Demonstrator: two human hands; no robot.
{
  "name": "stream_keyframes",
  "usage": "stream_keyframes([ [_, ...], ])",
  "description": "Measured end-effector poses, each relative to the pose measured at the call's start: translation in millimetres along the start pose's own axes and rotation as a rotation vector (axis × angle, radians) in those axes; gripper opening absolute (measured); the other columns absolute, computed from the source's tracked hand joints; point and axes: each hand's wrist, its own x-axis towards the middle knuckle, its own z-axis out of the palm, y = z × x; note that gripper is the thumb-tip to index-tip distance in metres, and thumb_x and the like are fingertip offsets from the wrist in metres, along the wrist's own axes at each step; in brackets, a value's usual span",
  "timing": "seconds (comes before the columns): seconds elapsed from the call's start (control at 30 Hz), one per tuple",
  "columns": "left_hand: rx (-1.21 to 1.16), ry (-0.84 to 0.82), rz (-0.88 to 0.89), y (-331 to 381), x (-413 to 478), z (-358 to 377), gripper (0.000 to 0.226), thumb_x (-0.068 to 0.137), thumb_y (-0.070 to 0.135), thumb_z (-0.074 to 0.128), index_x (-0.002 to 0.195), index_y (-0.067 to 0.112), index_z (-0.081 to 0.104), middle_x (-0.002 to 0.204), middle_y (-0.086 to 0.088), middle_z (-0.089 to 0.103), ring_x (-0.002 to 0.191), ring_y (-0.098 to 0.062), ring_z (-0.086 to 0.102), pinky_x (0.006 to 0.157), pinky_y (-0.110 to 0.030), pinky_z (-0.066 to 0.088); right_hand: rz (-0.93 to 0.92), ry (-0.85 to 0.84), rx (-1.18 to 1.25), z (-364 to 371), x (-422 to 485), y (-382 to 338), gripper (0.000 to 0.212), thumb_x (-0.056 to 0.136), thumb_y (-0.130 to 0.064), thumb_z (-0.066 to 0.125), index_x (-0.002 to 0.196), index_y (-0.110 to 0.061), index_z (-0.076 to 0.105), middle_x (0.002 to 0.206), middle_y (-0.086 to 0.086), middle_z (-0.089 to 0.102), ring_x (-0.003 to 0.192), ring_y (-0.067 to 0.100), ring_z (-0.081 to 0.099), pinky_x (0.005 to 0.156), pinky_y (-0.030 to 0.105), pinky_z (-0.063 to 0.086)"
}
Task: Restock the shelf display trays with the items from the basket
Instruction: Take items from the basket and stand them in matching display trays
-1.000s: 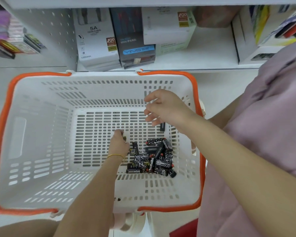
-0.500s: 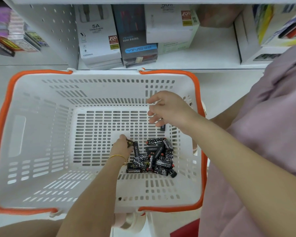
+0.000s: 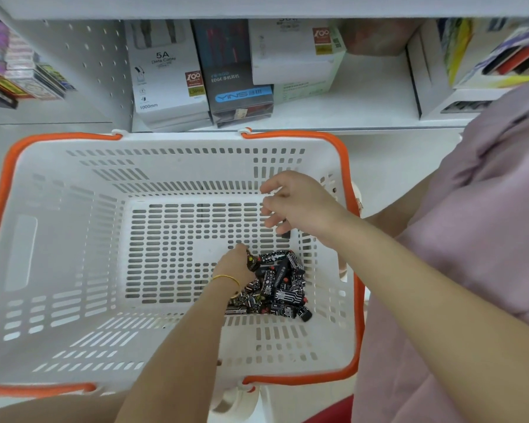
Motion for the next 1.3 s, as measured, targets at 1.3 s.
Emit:
stream_keyframes([
  [1.3, 0.387, -0.009, 0.221, -21, -19, 17, 0.05, 0.078, 0.022, 0.067, 0.12, 0.016, 0.042, 0.105, -0.003, 0.061, 0.09, -0.022, 0.06, 0.071, -0.031, 0.048, -0.002, -0.032, -0.056, 4, -2, -3, 0.028, 0.094, -0.008, 0.045, 0.122, -0.011, 0.05, 0.09, 0.005, 0.059, 0.074, 0.019, 0.064, 0.071, 0.035, 0.056],
])
